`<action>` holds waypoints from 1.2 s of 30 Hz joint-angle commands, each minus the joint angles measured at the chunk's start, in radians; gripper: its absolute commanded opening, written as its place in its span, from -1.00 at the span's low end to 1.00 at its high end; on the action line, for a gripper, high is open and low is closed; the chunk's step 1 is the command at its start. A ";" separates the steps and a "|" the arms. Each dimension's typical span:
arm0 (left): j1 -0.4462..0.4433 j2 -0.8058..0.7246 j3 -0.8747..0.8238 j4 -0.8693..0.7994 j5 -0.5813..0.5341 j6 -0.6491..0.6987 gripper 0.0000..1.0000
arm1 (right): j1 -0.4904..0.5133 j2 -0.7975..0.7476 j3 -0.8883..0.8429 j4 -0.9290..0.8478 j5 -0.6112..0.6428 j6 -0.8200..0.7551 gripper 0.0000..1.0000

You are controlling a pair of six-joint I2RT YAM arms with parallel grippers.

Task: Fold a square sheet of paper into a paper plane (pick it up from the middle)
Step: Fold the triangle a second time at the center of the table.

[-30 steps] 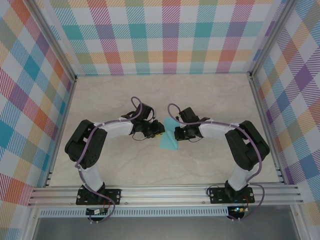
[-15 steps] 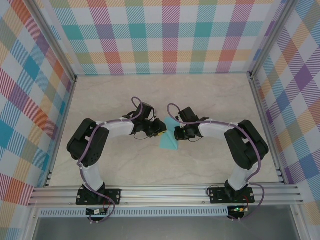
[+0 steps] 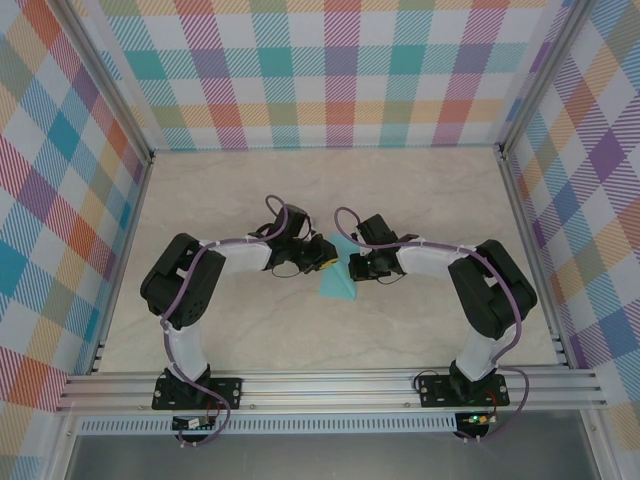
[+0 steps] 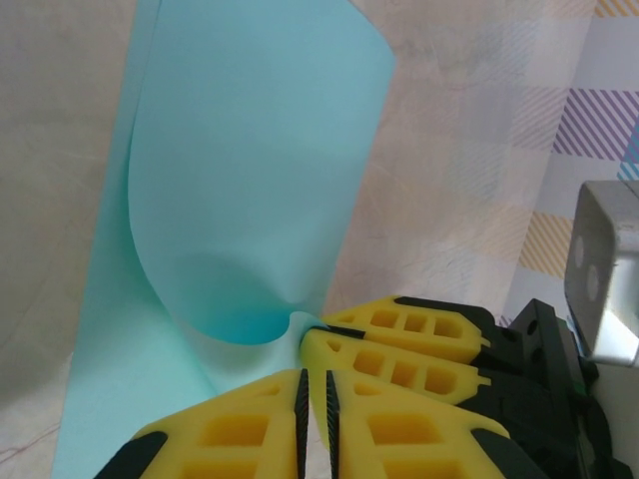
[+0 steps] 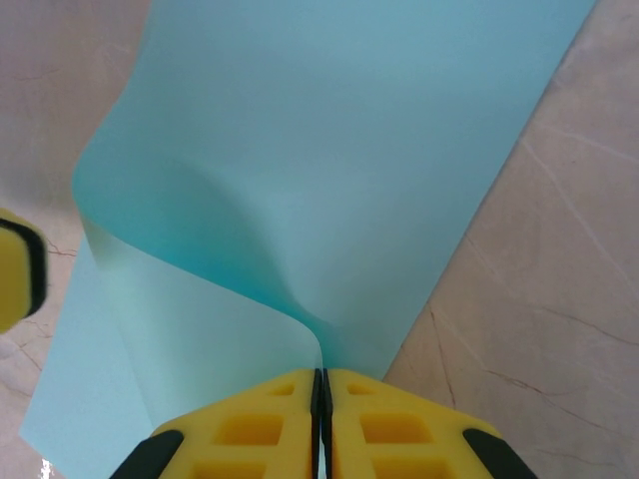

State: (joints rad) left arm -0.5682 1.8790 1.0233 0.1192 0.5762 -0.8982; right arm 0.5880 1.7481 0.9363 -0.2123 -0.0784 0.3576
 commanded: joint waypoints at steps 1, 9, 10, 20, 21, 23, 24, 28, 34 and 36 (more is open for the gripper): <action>-0.021 0.021 -0.016 0.045 0.031 -0.018 -0.69 | -0.008 0.015 0.009 -0.012 0.013 -0.002 -0.77; -0.025 0.026 -0.021 0.049 0.043 -0.011 -0.68 | -0.008 0.016 0.009 -0.013 0.016 0.000 -0.77; -0.025 0.029 -0.020 0.050 0.044 -0.010 -0.68 | -0.008 0.015 0.010 -0.014 0.016 -0.001 -0.77; -0.025 0.082 -0.015 0.057 0.042 -0.005 -0.67 | -0.008 0.015 0.008 -0.010 0.014 -0.001 -0.77; -0.025 0.084 -0.017 0.056 0.038 -0.005 -0.68 | -0.008 0.015 0.009 -0.012 0.015 0.000 -0.77; -0.025 0.086 -0.020 0.051 0.030 0.000 -0.68 | -0.007 0.017 0.010 -0.012 0.014 0.000 -0.77; -0.026 0.088 -0.020 0.044 0.027 0.005 -0.68 | -0.008 0.016 0.011 -0.012 0.012 -0.001 -0.76; -0.025 0.091 -0.021 0.012 0.009 0.024 -0.68 | -0.008 0.016 0.013 -0.012 0.010 0.001 -0.73; -0.027 0.104 -0.021 -0.031 -0.012 0.047 -0.69 | -0.008 -0.004 0.013 -0.015 -0.003 0.017 -0.61; -0.027 0.109 -0.023 -0.033 -0.013 0.050 -0.69 | -0.008 -0.018 0.016 -0.021 -0.010 0.026 -0.54</action>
State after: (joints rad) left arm -0.5781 1.9598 1.0161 0.1333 0.5835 -0.8742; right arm 0.5880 1.7477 0.9363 -0.2115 -0.0765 0.3660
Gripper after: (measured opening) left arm 0.156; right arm 0.216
